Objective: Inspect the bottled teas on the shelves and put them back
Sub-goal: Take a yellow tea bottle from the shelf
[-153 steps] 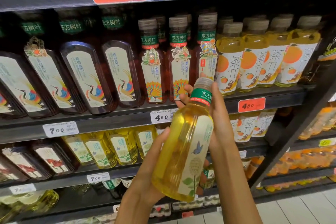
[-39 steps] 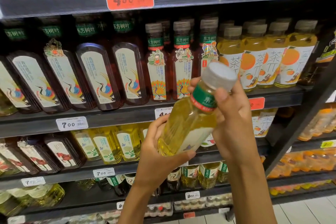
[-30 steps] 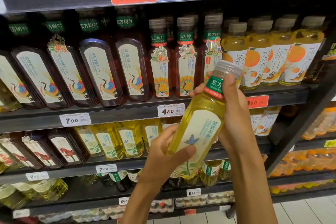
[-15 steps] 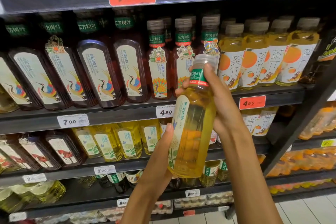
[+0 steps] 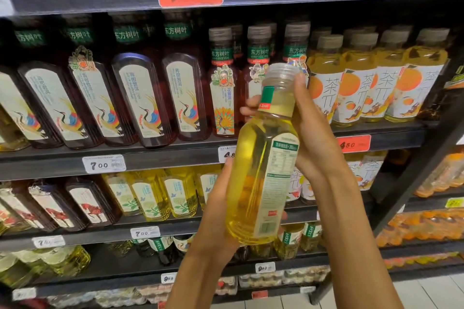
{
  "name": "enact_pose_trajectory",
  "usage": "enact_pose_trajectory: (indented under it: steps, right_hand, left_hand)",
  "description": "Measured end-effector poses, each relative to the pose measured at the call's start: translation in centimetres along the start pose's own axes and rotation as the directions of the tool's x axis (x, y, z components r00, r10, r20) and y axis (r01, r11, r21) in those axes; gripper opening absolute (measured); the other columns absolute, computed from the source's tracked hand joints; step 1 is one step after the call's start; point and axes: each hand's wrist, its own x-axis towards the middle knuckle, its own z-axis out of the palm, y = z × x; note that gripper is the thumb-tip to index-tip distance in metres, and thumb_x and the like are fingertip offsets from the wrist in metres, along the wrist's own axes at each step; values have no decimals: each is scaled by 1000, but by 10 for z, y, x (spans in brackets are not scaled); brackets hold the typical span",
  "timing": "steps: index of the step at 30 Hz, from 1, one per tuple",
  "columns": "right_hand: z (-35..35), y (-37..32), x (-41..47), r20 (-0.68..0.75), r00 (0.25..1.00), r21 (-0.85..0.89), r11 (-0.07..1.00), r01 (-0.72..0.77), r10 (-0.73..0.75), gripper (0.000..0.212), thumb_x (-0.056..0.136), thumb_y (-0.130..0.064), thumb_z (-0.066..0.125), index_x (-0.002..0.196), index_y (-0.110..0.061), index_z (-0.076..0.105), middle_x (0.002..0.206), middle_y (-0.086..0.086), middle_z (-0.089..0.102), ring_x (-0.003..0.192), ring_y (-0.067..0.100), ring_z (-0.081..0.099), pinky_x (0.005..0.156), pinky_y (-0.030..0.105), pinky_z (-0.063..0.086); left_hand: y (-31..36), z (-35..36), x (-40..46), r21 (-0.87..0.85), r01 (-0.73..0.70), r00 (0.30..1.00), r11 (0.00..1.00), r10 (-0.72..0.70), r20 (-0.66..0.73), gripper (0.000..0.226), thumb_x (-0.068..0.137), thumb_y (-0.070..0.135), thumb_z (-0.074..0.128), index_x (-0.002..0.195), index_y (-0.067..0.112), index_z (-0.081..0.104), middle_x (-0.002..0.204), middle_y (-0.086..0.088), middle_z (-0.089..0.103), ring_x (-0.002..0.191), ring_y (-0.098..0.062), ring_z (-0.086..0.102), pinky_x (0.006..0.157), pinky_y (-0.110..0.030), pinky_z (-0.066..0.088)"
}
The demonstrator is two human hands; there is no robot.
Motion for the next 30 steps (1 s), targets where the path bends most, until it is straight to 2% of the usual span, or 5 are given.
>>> enact_pose_trajectory:
  steps: [5, 9, 17, 23, 30]
  right_hand:
    - [6, -2, -2, 43, 998, 66, 997, 51, -54, 43, 97, -48, 40, 87, -20, 72, 75, 5, 69, 67, 21, 65, 61, 31, 54]
    - [7, -4, -4, -103, 983, -84, 986, 144, -153, 40, 94, -46, 48, 103, -10, 60, 79, 3, 71, 70, 15, 69, 60, 27, 56]
    - [4, -4, 2, 40, 998, -42, 998, 53, -51, 46, 91, -52, 46, 113, -16, 65, 102, 9, 73, 98, 25, 69, 89, 40, 54]
    - [11, -1, 0, 37, 997, -13, 998, 64, -63, 46, 98, -43, 42, 103, -5, 67, 83, 10, 71, 71, 18, 69, 64, 29, 57]
    - [18, -9, 3, -48, 998, -197, 980, 34, -44, 45, 96, -47, 43, 117, -10, 59, 95, 7, 73, 86, 17, 71, 76, 32, 59]
  left_hand:
    - [-3, -3, 0, 131, -9, 1000, 991, 9, 0, 59, 86, 70, 33, 130, 37, 56, 126, 0, 65, 115, -19, 62, 99, -48, 47]
    - [-3, -6, 0, 307, -62, 995, 950, 83, -58, 50, 86, 74, 26, 120, 53, 57, 125, 18, 63, 115, -2, 59, 107, -45, 37]
    - [-1, -6, 3, 6, -38, 998, 999, 39, -51, 53, 95, 52, 37, 118, 13, 63, 94, -25, 70, 74, -38, 71, 60, -41, 57]
    - [-3, -13, 0, 228, -74, 991, 971, 97, -90, 55, 92, 63, 26, 110, 34, 70, 107, -5, 73, 102, -19, 69, 82, -33, 57]
    - [-3, -3, -1, 232, -172, 977, 957, 195, -81, 64, 83, 74, 32, 114, 30, 68, 109, -6, 72, 102, -22, 68, 86, -37, 55]
